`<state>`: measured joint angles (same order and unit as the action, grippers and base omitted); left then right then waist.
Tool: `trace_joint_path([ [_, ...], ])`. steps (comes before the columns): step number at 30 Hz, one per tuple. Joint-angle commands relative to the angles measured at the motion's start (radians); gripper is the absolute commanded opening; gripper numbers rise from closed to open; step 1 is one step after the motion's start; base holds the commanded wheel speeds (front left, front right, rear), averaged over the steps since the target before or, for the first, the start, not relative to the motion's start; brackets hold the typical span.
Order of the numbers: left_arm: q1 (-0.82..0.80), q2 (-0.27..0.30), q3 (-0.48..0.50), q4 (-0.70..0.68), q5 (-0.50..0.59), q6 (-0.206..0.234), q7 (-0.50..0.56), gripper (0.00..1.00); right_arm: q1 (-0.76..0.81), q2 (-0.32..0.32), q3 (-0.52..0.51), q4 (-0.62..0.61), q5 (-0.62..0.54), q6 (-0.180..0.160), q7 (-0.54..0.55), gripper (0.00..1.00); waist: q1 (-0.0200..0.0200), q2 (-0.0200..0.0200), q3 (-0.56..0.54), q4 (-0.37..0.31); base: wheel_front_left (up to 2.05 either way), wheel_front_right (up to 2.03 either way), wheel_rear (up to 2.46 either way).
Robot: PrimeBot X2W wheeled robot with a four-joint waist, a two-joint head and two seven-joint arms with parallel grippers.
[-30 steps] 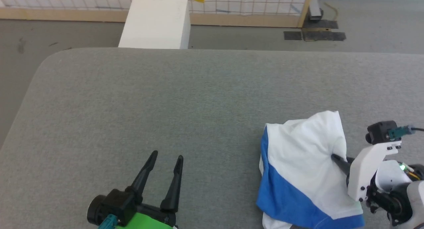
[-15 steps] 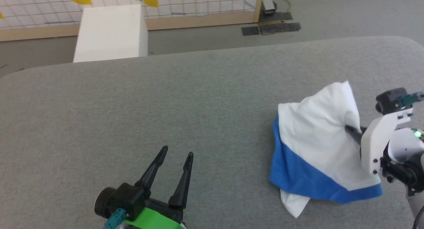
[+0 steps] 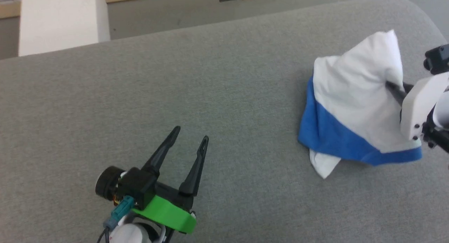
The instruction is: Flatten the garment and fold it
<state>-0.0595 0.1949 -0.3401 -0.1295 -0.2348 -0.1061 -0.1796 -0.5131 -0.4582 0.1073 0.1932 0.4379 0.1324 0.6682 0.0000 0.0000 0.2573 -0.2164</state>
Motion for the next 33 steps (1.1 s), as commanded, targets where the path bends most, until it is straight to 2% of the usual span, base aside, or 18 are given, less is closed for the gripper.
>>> trace_joint_path([
  [1,-0.030,0.012,-0.002,-0.009,0.007,-0.006,0.006,1.00,-0.034,-0.006,-0.004,0.008,-0.005,-0.002,-0.015,0.00,0.0000,0.0000,0.077,-0.061,0.00,0.00,0.00],
  [14,-0.168,0.088,-0.008,-0.129,0.055,-0.012,0.087,1.00,-0.175,-0.111,-0.049,0.077,-0.038,-0.002,-0.095,0.00,0.0000,0.0000,0.287,-0.096,0.00,0.00,0.00],
  [23,-0.223,0.124,-0.016,-0.203,0.074,-0.013,0.130,1.00,-0.210,-0.178,-0.096,0.145,-0.047,-0.002,-0.150,0.00,0.0000,0.0000,0.367,-0.084,0.00,0.00,0.00],
  [33,-0.244,0.147,-0.021,-0.254,0.093,-0.009,0.169,1.00,-0.260,-0.229,-0.139,0.281,-0.120,-0.002,-0.240,0.00,0.0000,0.0000,0.447,-0.066,0.00,0.00,0.00],
])
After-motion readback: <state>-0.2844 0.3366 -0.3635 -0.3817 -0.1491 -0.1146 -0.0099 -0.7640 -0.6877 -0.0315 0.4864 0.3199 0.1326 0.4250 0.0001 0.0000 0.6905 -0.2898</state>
